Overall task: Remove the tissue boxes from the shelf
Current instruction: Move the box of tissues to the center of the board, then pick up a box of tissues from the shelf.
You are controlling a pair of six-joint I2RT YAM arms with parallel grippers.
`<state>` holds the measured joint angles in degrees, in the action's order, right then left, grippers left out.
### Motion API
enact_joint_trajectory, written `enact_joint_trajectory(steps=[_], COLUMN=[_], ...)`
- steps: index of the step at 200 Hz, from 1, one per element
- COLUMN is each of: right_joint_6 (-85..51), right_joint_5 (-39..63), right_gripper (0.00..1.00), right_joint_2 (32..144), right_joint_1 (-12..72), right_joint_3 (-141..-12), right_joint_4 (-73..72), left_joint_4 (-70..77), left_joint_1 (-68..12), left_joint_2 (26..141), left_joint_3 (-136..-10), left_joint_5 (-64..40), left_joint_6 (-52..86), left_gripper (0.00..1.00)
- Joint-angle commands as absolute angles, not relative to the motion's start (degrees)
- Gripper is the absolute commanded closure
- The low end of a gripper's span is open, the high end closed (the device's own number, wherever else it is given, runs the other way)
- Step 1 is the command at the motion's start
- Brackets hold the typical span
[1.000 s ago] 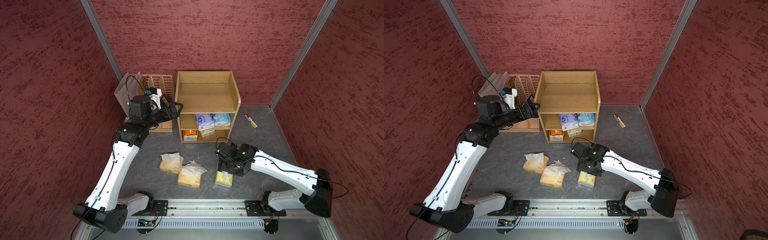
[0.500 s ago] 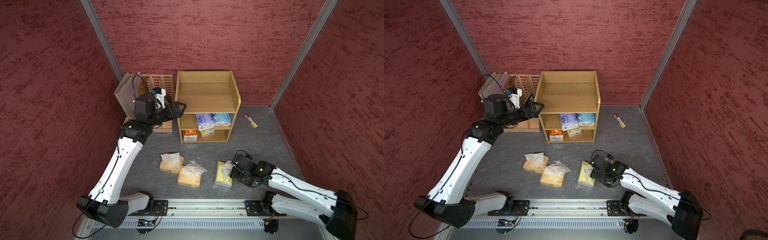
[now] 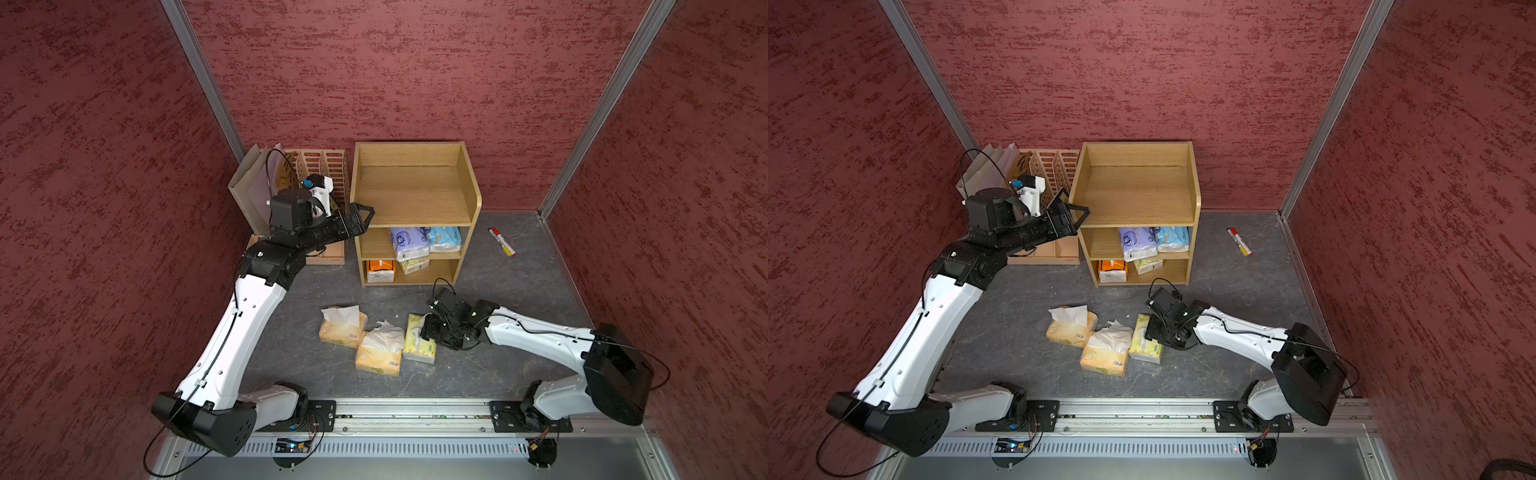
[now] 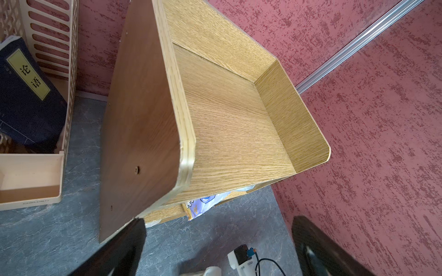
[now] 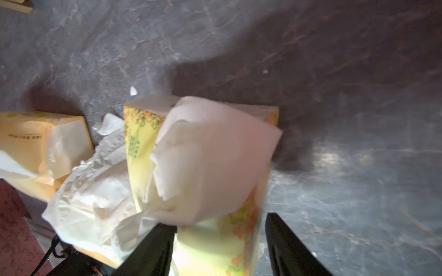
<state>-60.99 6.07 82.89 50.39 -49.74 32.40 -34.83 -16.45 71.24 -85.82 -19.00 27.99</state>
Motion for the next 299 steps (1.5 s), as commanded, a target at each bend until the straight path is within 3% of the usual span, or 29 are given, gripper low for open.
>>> enact_joint_trajectory(steps=[1, 48, 86, 165, 299], right_joint_6=[-60.25, -62.14, -64.46, -67.23, -66.18], right_joint_5=[5.75, -8.27, -15.14, -13.68, -19.51], right_gripper=[0.28, 0.24, 0.27, 0.28, 0.24], right_joint_2=[84.58, 71.63, 63.89, 78.56, 89.87], right_joint_1=[51.48, 51.61, 50.83, 45.72, 44.32], right_joint_3=[-54.03, -58.90, -57.50, -61.78, -72.80], right_joint_4=[31.88, 41.76, 29.45, -0.96, 9.08], left_joint_4=[-32.83, -33.48, -31.09, -31.70, -29.98], left_joint_1=[-16.61, -15.68, -13.59, -13.25, -14.05], left_joint_2=[70.81, 74.06, 77.35, 79.80, 79.86], left_joint_3=[-87.85, -91.51, -93.68, -94.79, -93.25], left_joint_5=[-18.40, -19.27, -20.37, -21.39, -23.45], left_joint_6=[26.88, 25.96, 25.78, 24.85, 25.66], left_gripper=[0.00, 0.00, 0.00, 0.00, 0.00])
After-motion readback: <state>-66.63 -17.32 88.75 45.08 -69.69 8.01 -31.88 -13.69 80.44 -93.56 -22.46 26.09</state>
